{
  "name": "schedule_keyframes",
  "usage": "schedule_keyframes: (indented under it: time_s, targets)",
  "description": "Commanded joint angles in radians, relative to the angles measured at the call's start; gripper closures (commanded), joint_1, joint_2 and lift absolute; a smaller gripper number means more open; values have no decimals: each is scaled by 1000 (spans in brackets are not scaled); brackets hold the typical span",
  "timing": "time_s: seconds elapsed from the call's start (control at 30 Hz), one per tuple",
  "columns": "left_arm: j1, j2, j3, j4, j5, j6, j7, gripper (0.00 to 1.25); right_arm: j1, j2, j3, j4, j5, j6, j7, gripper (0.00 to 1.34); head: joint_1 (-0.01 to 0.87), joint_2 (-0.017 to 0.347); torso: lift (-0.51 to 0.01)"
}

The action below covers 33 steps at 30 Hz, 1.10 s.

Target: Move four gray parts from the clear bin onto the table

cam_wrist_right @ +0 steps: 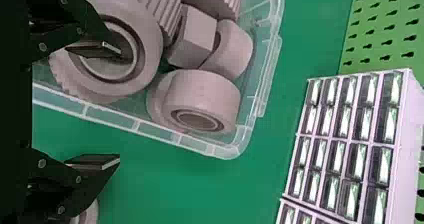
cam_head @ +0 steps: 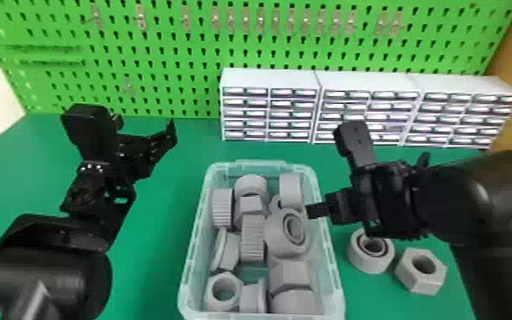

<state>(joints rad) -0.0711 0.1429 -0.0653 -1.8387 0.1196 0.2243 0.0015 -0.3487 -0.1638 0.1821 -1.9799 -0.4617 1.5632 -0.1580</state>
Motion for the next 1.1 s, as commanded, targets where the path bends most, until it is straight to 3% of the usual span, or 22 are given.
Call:
schedule_keyframes:
  time_s: [0.0,0.17,0.53,1.07]
  targets:
    - [5,1,1,-1,0,4,0,239,23,-2,-49,-54,-49,9,0,504,678,34,-50]
    - [5,3,1,-1,0,9,0,239,50,-5,-90,-96,-106,9,1,504,678,34,-50]
    - [20,4,18,-16,2,18,0,239,157,1,-182,-161,-89,9,1,504,678,34,-50]
    - [20,6,19,-20,2,29,-2,239,178,0,-176,-163,-63,9,1,504,678,34,-50]
